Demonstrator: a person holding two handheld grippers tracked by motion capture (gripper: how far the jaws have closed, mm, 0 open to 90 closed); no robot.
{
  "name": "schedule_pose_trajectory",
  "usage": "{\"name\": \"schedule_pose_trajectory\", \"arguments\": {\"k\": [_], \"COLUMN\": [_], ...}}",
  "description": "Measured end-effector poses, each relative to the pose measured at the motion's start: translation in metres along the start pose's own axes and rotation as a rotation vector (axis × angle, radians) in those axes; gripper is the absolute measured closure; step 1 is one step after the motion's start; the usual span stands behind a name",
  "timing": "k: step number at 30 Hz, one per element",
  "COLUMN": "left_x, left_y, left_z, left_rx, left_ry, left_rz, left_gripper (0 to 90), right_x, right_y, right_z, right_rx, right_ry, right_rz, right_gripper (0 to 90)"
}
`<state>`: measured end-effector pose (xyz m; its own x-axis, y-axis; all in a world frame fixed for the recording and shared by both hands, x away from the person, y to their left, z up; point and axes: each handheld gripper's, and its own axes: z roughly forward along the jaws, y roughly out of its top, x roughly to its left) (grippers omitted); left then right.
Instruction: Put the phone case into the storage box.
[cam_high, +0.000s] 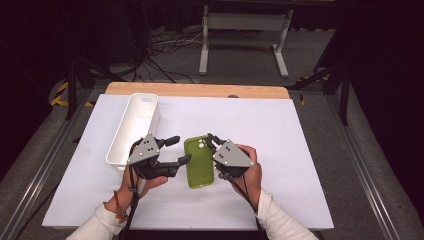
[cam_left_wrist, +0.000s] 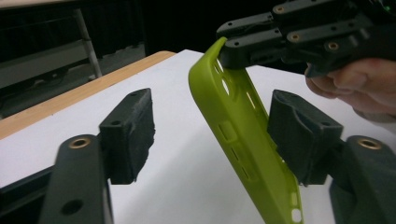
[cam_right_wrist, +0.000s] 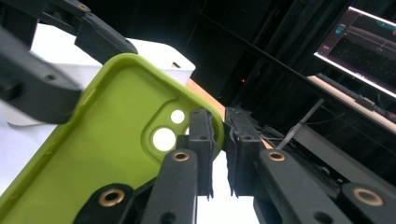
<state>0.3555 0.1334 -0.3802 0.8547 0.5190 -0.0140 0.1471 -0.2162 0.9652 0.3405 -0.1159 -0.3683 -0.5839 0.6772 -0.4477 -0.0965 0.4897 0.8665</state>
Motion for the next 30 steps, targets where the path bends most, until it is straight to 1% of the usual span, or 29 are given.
{"name": "schedule_pose_trajectory", "arguments": {"k": [1,3,5,7,10,12,13,14,16,17,18,20,22,24,26,28,29,30], "left_x": [0.002,0.004,0.005,0.006,0.006,0.006,0.007,0.007,0.007,0.007,0.007,0.007,0.008,0.007,0.008,0.007,0.008,0.008], "left_y": [0.001,0.001,0.002,0.002,0.003,0.004,0.004,0.004,0.005,0.006,0.006,0.007,0.008,0.008,0.009,0.009,0.009,0.009], "left_z": [0.0,0.001,0.001,0.002,0.002,0.001,0.001,0.001,0.0,-0.001,-0.001,-0.001,-0.001,0.0,-0.001,-0.001,-0.001,-0.001], "left_rx": [0.001,-0.008,-0.004,-0.002,-0.003,-0.007,-0.006,-0.006,-0.001,-0.002,-0.006,-0.012,-0.007,-0.012,-0.009,-0.015,-0.013,-0.021], "left_ry": [0.0,-0.002,-0.007,-0.004,-0.013,-0.019,-0.027,-0.027,-0.035,-0.034,-0.031,-0.034,-0.044,-0.031,-0.038,-0.025,-0.026,-0.026], "left_rz": [-0.003,-0.02,-0.029,-0.025,-0.028,-0.024,-0.013,-0.013,-0.015,-0.016,-0.007,-0.008,0.0,0.006,0.006,0.005,0.006,0.003], "left_gripper": [42.2,46.5,50.7,51.7,55.2,57.0,58.2,60.1,61.0,61.4,63.0,64.3,65.8,67.9,68.6,73.0,73.8,74.5], "right_x": [0.001,0.002,0.003,0.005,0.007,0.008,0.008,0.008,0.009,0.009,0.01,0.011,0.012,0.012,0.012,0.013,0.014,0.014], "right_y": [0.0,0.0,0.001,0.002,0.002,0.002,0.002,0.002,0.003,0.003,0.004,0.004,0.004,0.004,0.004,0.004,0.004,0.004], "right_z": [0.0,-0.001,-0.002,-0.003,-0.004,-0.005,-0.005,-0.005,-0.006,-0.006,-0.006,-0.006,-0.007,-0.007,-0.006,-0.006,-0.006,-0.006], "right_rx": [-0.006,-0.015,-0.026,-0.033,-0.044,-0.05,-0.054,-0.057,-0.06,-0.064,-0.066,-0.072,-0.078,-0.079,-0.08,-0.084,-0.083,-0.082], "right_ry": [-0.004,-0.014,-0.025,-0.035,-0.051,-0.053,-0.054,-0.054,-0.052,-0.052,-0.055,-0.054,-0.055,-0.052,-0.051,-0.048,-0.05,-0.053], "right_rz": [-0.003,-0.013,-0.027,-0.044,-0.063,-0.067,-0.066,-0.065,-0.063,-0.071,-0.078,-0.083,-0.092,-0.095,-0.094,-0.093,-0.096,-0.1], "right_gripper": [82.5,82.5,82.5,82.5,82.4,82.4,82.4,82.4,82.3,82.2,82.2,82.1,82.1,82.0,81.9,81.8,81.6,81.6]}}
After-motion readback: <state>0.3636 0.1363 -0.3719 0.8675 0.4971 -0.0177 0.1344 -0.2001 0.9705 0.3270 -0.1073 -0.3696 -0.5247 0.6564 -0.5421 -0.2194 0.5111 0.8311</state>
